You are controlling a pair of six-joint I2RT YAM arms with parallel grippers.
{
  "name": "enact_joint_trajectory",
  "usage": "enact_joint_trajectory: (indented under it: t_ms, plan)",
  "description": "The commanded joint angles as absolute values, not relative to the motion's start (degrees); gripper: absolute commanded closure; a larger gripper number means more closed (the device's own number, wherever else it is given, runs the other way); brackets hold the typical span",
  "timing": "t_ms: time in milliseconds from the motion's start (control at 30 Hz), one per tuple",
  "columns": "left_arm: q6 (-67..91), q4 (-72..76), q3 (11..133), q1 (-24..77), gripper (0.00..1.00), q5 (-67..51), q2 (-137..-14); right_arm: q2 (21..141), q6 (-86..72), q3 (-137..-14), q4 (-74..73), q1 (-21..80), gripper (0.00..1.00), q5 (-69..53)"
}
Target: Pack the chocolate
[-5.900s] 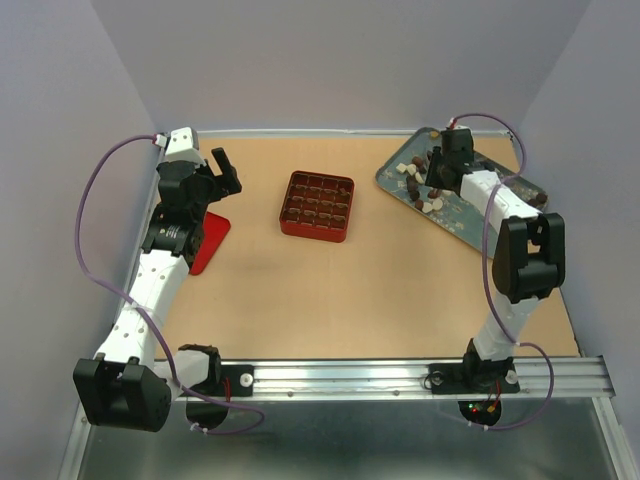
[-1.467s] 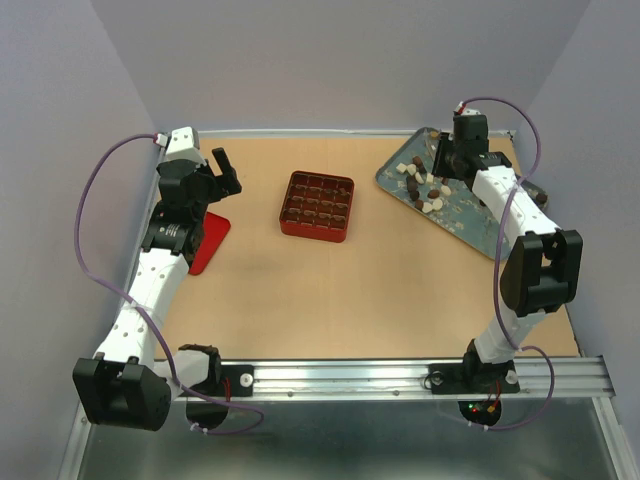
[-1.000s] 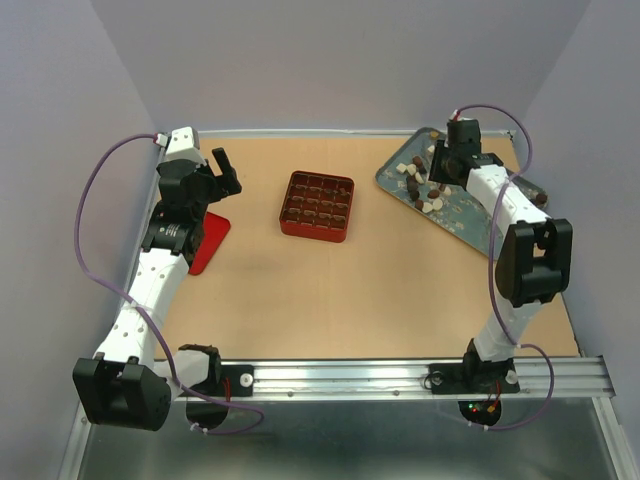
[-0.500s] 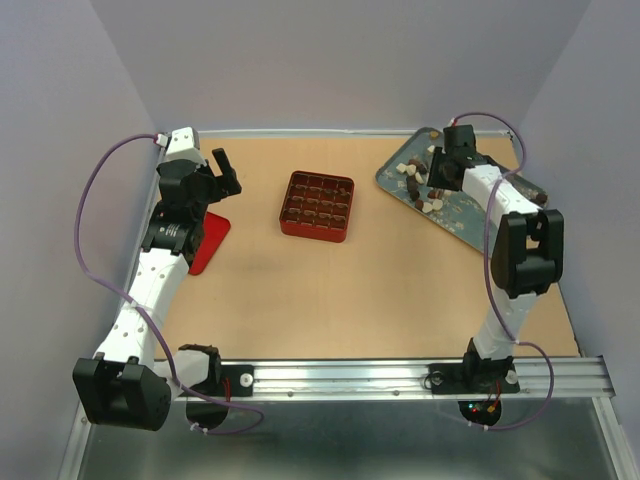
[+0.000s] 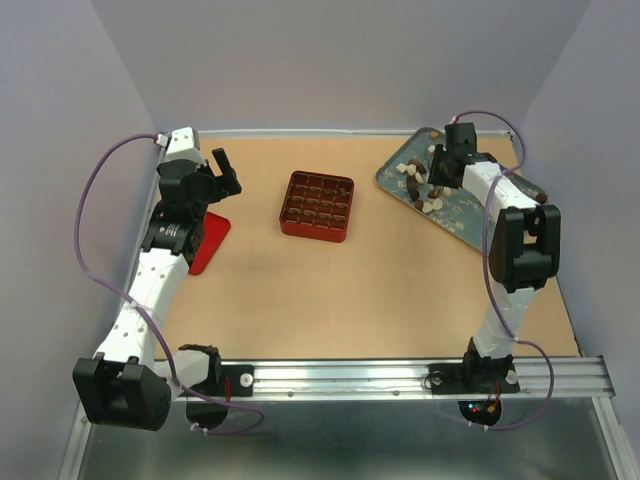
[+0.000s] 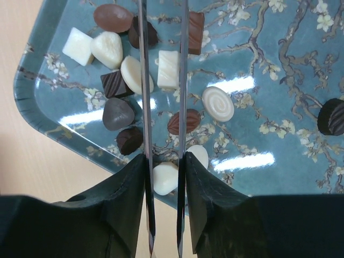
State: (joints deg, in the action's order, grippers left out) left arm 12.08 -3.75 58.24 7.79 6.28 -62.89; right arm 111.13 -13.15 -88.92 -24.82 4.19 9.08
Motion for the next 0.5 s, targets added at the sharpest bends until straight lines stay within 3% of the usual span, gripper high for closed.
enact_joint_trajectory:
  t_ms: [0, 233, 467]
  plan:
    - [11.43, -2.11, 61.08, 8.0, 0.01, 6.59, -62.49, 111.62, -13.71, -94.04, -21.62, 3.52, 0.62, 7.56]
    - [11.51, -2.2, 61.08, 8.0, 0.01, 6.59, -62.49, 110.83, -13.71, -94.66, -21.71, 3.25, 0.73, 6.86]
    - [11.51, -2.2, 61.08, 8.0, 0.01, 6.33, -62.4, 106.79, -12.48, -93.34, -21.62, 3.16, 0.76, 5.28]
